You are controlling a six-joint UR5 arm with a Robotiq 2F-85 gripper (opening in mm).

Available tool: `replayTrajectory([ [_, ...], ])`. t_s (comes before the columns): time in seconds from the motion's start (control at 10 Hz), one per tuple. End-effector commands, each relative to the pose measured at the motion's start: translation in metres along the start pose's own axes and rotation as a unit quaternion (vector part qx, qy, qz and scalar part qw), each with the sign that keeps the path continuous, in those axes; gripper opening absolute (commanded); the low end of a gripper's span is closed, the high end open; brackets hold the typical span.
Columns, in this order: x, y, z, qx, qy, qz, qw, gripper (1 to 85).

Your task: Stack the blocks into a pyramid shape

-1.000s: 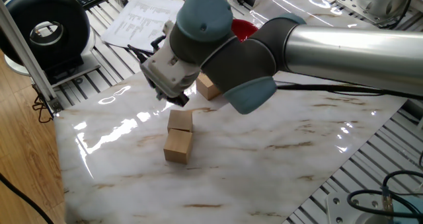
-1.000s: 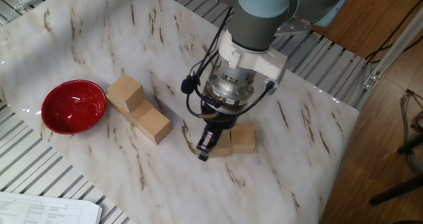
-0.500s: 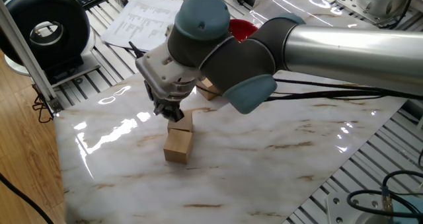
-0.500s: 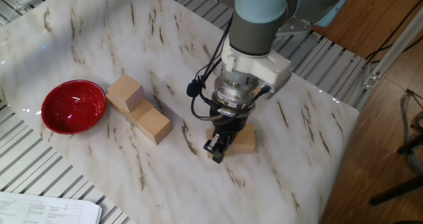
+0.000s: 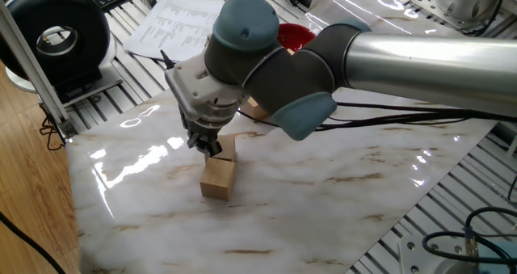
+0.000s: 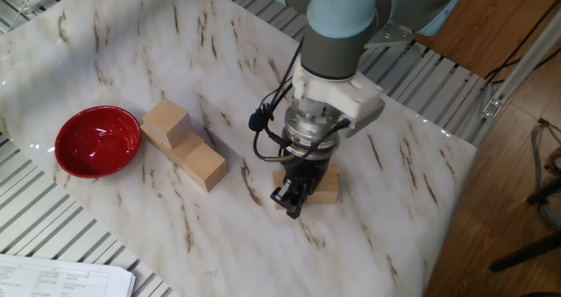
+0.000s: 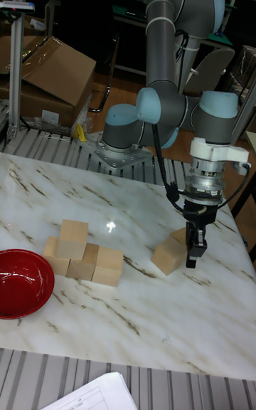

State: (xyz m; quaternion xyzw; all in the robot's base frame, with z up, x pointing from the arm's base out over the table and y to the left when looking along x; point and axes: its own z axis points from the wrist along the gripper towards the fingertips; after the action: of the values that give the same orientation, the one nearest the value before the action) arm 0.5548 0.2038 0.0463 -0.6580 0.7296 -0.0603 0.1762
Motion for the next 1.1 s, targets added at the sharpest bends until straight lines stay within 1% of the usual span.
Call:
replayTrajectory([
  [0.0,0.000,0.010,0.008,-0.007,-0.040,0.042,0.9983,1.0],
  [0.1,0.008,0.014,0.009,-0.008,-0.039,0.037,0.9985,1.0],
  [0.3,0.017,0.021,0.008,-0.012,-0.038,0.031,0.9987,1.0],
  [0.4,0.020,0.022,0.006,-0.015,-0.029,0.022,0.9992,1.0],
  [0.5,0.022,0.018,0.004,-0.017,-0.012,0.010,0.9997,1.0],
  [0.7,0.012,0.013,0.001,-0.025,0.001,0.011,0.9996,1.0],
  [0.8,0.009,0.010,-0.001,-0.026,0.015,0.012,0.9995,1.0],
  [0.9,0.004,0.009,-0.003,-0.027,0.021,0.019,0.9992,1.0],
  [1.0,0.001,0.011,-0.001,-0.028,0.005,0.027,0.9992,1.0],
])
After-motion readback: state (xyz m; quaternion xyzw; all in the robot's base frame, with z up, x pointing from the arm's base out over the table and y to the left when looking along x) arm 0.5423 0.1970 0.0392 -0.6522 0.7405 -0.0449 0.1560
